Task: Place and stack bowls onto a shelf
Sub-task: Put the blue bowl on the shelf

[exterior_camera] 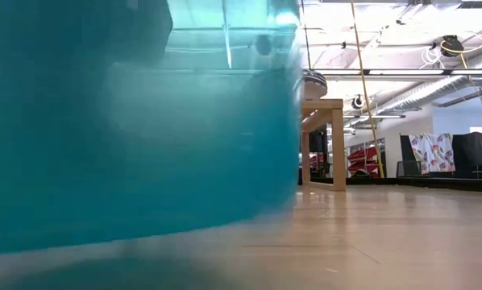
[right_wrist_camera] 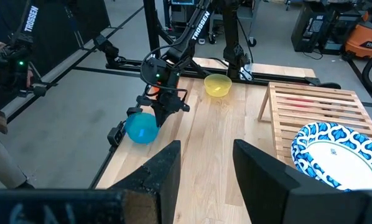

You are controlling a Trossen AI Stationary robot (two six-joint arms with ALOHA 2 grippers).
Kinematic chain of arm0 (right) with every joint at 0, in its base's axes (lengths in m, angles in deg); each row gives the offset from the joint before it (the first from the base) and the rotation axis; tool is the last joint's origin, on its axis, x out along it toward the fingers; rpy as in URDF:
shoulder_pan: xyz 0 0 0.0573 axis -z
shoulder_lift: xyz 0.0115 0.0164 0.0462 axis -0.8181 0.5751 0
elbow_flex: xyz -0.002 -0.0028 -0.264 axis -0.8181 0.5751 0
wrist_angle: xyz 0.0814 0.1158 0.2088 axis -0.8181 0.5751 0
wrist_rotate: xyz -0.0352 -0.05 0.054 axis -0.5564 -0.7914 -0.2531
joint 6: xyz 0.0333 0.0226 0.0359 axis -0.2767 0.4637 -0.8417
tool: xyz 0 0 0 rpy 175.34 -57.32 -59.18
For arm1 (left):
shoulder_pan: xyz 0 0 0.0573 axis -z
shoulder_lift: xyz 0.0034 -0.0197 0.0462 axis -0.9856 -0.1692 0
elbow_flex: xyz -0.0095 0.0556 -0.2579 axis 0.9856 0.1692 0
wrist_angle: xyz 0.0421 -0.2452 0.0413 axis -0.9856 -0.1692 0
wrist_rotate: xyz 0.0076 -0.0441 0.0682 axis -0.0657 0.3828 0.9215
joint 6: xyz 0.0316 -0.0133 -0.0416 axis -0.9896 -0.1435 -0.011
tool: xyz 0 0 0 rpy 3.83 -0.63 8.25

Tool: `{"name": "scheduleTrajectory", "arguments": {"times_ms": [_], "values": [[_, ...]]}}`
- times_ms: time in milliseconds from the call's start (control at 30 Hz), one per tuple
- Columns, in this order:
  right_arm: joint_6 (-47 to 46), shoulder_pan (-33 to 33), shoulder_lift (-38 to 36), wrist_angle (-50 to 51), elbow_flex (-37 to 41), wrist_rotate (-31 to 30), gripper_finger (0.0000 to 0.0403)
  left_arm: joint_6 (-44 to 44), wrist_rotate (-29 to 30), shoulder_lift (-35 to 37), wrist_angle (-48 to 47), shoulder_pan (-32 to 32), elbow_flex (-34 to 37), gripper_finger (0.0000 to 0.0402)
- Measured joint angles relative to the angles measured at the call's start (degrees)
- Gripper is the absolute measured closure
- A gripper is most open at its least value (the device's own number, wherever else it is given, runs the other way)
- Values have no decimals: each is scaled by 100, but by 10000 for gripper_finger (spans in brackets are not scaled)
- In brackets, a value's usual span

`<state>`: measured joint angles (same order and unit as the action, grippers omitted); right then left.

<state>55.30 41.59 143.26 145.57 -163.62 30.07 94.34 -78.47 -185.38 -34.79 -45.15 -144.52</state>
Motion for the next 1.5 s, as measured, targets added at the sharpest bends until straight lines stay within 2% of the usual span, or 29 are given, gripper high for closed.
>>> {"name": "scheduleTrajectory", "arguments": {"times_ms": [67,367,433,533,667,833,1067,1167,1333,1500], "values": [[0,0,0,0,0,0,261,35,-62,0,3,-10,0,392],[0,1,0,0,-1,0,261,505,-249,153,-31,-300,-21,395],[6,0,0,0,0,0,261,553,-246,285,-371,-415,-197,396],[139,2,0,0,0,0,261,281,-242,477,-1620,-632,-778,396],[173,0,0,-7,0,0,261,-248,-227,666,-3891,-1010,-1996,397],[173,2,0,-4,0,0,261,-287,125,675,-6163,-1607,-3575,397],[173,0,0,-2,0,0,261,-312,1153,675,-7982,-2585,-5146,397],[174,0,0,-3,0,0,261,-490,1414,680,-8268,-3037,-5484,397],[173,0,0,-2,0,0,261,-699,1411,669,-8239,-3872,-5582,397],[173,1,1,-4,0,0,261,-1475,1432,669,-8240,-4737,-5582,397]]}}
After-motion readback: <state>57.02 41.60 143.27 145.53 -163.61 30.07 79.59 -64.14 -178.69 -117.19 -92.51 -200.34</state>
